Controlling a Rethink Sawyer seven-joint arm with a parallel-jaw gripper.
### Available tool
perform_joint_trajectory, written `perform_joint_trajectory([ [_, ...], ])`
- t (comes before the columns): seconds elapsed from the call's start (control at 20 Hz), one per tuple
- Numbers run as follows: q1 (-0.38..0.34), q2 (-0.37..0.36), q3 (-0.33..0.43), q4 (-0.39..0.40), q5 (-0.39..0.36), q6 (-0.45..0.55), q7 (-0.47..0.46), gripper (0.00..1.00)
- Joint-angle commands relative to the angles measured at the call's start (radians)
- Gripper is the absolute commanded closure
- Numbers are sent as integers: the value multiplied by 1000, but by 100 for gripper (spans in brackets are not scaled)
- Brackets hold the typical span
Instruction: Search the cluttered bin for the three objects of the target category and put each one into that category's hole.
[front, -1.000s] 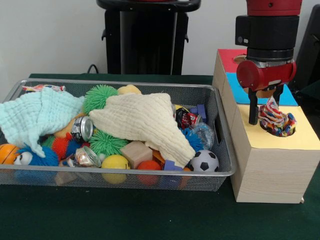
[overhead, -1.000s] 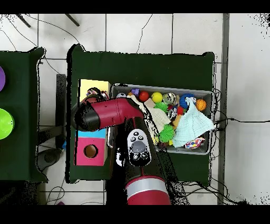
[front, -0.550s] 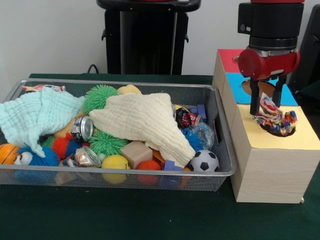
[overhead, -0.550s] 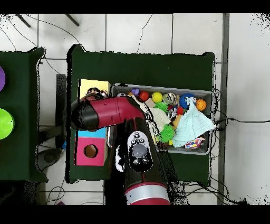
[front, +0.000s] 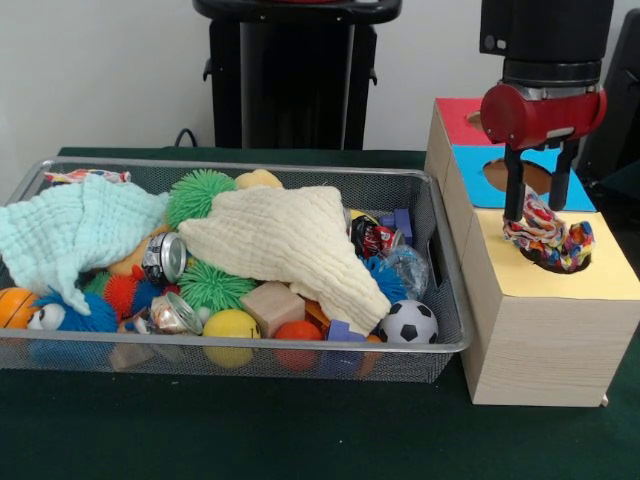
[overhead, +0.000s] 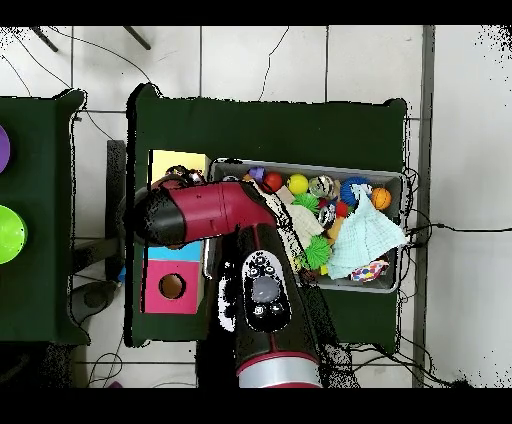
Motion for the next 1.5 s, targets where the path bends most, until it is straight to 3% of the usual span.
perform_joint_trajectory([
  [0.05, -47, 17, 36, 45, 43, 83, 133, 0],
  [0.7, -73, -4, 107, 78, 127, 79, 122, 0],
  [1.5, -77, -3, 125, 86, 149, 79, 109, 0],
])
